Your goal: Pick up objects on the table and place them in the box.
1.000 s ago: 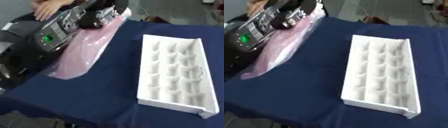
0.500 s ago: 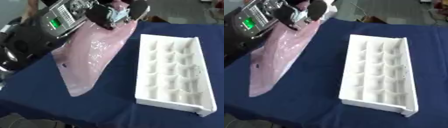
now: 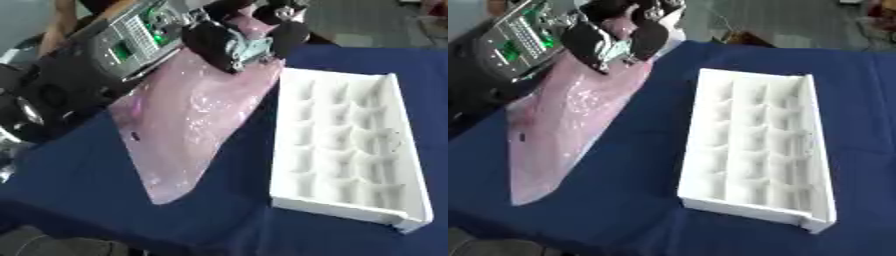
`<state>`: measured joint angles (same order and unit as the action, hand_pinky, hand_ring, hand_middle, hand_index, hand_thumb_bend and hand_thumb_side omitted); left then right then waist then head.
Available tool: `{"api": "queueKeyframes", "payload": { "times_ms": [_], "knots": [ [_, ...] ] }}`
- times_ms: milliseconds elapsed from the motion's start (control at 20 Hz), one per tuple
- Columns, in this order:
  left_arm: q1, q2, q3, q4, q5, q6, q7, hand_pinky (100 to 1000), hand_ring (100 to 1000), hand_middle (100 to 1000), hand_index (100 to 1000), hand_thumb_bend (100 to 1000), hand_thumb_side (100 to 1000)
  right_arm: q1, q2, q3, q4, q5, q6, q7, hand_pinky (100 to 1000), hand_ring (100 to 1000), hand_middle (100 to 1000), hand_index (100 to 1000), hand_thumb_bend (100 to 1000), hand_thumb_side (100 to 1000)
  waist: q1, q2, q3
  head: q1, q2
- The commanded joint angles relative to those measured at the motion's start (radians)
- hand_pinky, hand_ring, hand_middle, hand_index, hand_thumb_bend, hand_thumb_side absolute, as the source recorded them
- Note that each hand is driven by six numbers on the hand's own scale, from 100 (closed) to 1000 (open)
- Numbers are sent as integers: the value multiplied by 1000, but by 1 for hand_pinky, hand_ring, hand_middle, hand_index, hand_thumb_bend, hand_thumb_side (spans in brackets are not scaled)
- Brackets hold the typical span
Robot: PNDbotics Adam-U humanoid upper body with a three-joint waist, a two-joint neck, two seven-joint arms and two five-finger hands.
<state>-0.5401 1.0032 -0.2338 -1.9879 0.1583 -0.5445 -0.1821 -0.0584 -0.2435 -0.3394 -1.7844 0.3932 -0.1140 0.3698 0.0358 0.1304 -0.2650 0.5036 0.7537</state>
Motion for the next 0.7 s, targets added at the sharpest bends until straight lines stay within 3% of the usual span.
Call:
{"api": "queueKeyframes", "payload": {
  "times_ms": [50, 100, 150, 200, 250, 300, 350, 450, 700],
  "knots": [
    [-46, 5, -9, -12, -29, -5, -20, 100, 100, 100, 130, 100, 531, -10, -25, 0, -21, -4, -2, 2, 579, 655, 767, 918, 100, 824, 0, -8, -6, 10, -9],
    [-63, 1, -16, -12, -47, -5, -24, 100, 100, 100, 130, 100, 465, -11, -25, 2, -21, -4, -3, 4, 579, 655, 766, 918, 100, 799, 2, -7, -11, 13, -11],
    [-78, -4, -26, -12, -63, -11, -28, 100, 100, 100, 130, 100, 486, -13, -25, 3, -21, -5, -3, 5, 579, 655, 766, 918, 100, 798, 4, -6, -15, 15, -12],
    [-94, -9, -36, -12, -77, -19, -34, 100, 100, 100, 131, 100, 409, -16, -26, 5, -22, -5, -4, 7, 579, 655, 766, 918, 100, 800, 6, -3, -22, 17, -15],
    [-110, -15, -47, -12, -95, -23, -39, 100, 100, 100, 131, 100, 432, -20, -26, 8, -22, -6, -5, 9, 579, 655, 766, 918, 100, 800, 8, 0, -29, 20, -18],
    [-129, -21, -56, -12, -113, -26, -44, 100, 100, 100, 131, 100, 294, -24, -26, 10, -23, -8, -7, 11, 579, 655, 766, 918, 100, 800, 10, 4, -38, 23, -23],
    [-153, -31, -67, -12, -138, -28, -50, 100, 100, 100, 131, 100, 318, -31, -26, 14, -23, -9, -9, 14, 579, 655, 766, 918, 100, 801, 12, 9, -49, 27, -30],
    [-199, -52, -91, -12, -182, -20, -58, 100, 100, 100, 132, 100, 252, -44, -26, 21, -25, -13, -13, 19, 580, 655, 766, 918, 100, 799, 16, 23, -74, 37, -45],
    [-267, -97, -147, -12, -250, 16, -77, 100, 100, 100, 132, 100, 323, -68, -26, 28, -26, -21, -21, 26, 581, 656, 767, 918, 100, 799, 24, 55, -117, 56, -69]
  ]
}}
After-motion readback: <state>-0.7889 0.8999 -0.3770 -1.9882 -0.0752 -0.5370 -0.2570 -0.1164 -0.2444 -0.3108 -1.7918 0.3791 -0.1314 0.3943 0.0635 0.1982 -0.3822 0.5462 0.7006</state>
